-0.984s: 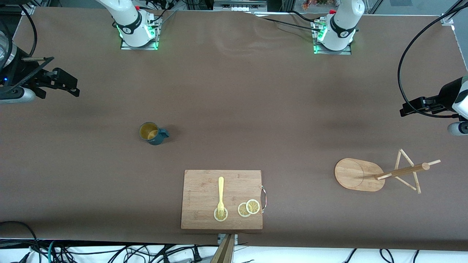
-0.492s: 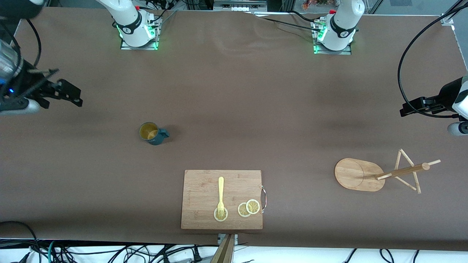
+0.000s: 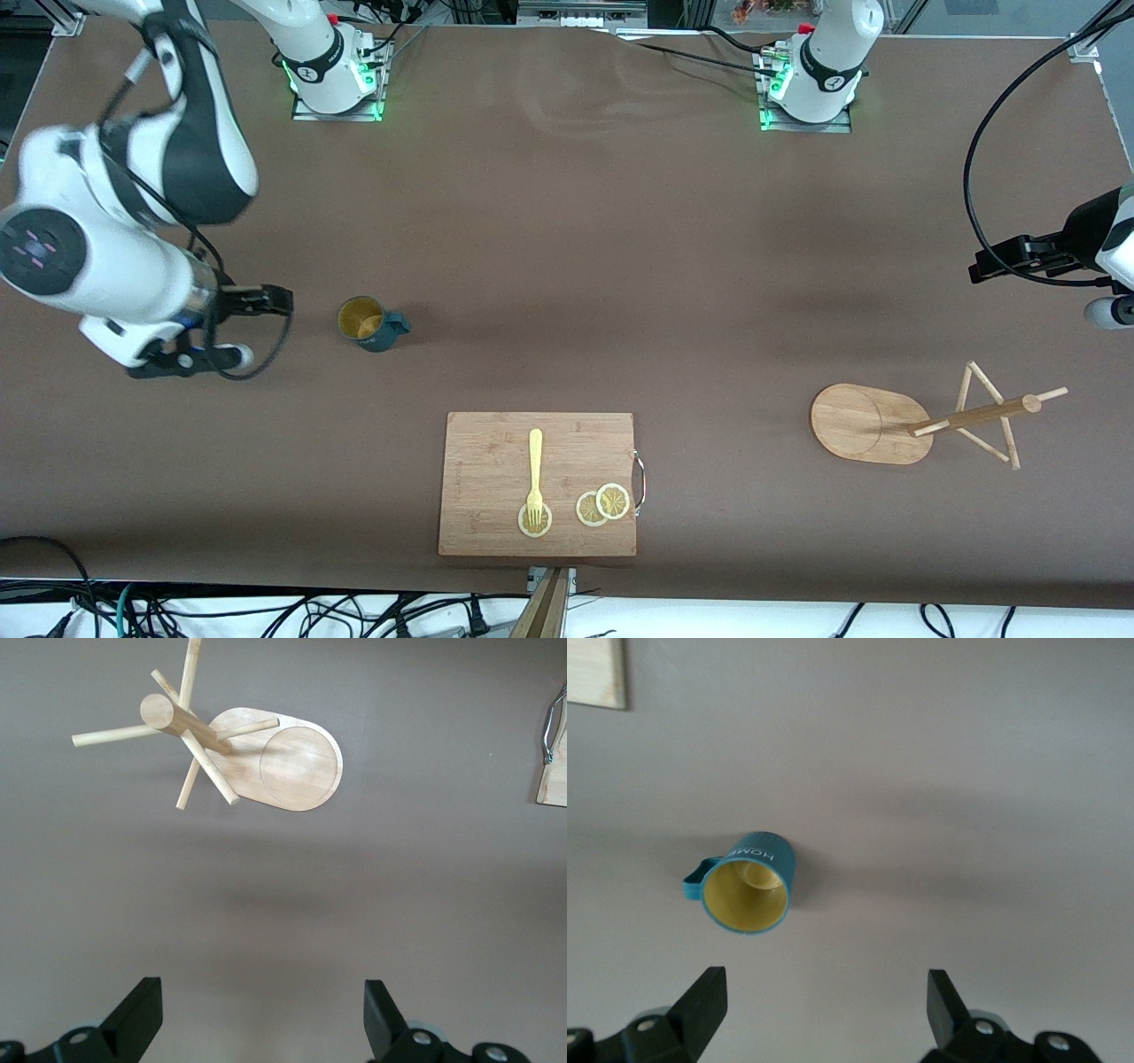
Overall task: Pass cup and hang on rack
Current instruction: 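Lower the right gripper onto the teal mug rim and grasp it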
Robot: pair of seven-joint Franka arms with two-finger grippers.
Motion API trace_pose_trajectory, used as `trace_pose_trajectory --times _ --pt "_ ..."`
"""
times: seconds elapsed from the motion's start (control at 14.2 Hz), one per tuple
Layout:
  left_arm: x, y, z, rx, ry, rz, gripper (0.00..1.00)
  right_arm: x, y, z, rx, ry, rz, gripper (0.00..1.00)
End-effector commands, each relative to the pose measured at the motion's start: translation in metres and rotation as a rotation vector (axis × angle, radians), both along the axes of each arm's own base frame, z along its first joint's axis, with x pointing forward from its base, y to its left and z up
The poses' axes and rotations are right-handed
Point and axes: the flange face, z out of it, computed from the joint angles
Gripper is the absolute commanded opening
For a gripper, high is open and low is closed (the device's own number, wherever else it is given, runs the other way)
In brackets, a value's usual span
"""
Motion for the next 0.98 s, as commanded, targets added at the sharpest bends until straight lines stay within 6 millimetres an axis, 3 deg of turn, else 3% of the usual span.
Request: trace_pose_trajectory --times 0.0,0.21,0.35,0.7,0.91 --pt "0.004 0.000 0.005 -0.006 -0.008 0.005 1.00 0.000 0.016 -0.027 0.043 0.013 -0.010 1.00" --pt "0.004 0.001 0.005 -0.007 -0.009 0.003 1.00 -0.020 0.018 -0.095 0.042 0.018 -0.006 1.00" --pt "0.004 0.001 0.004 -0.007 -0.006 0.003 1.00 -0.034 0.015 -0.127 0.048 0.009 -0.012 1.00" --pt "0.007 0.001 0.006 -0.004 -0.015 0.006 1.00 -0.051 0.013 -0.157 0.043 0.056 -0.018 0.98" --pt "0.007 0.001 0.006 -0.006 -0.015 0.003 1.00 -0.055 0.020 -0.165 0.047 0.055 -0.006 0.76"
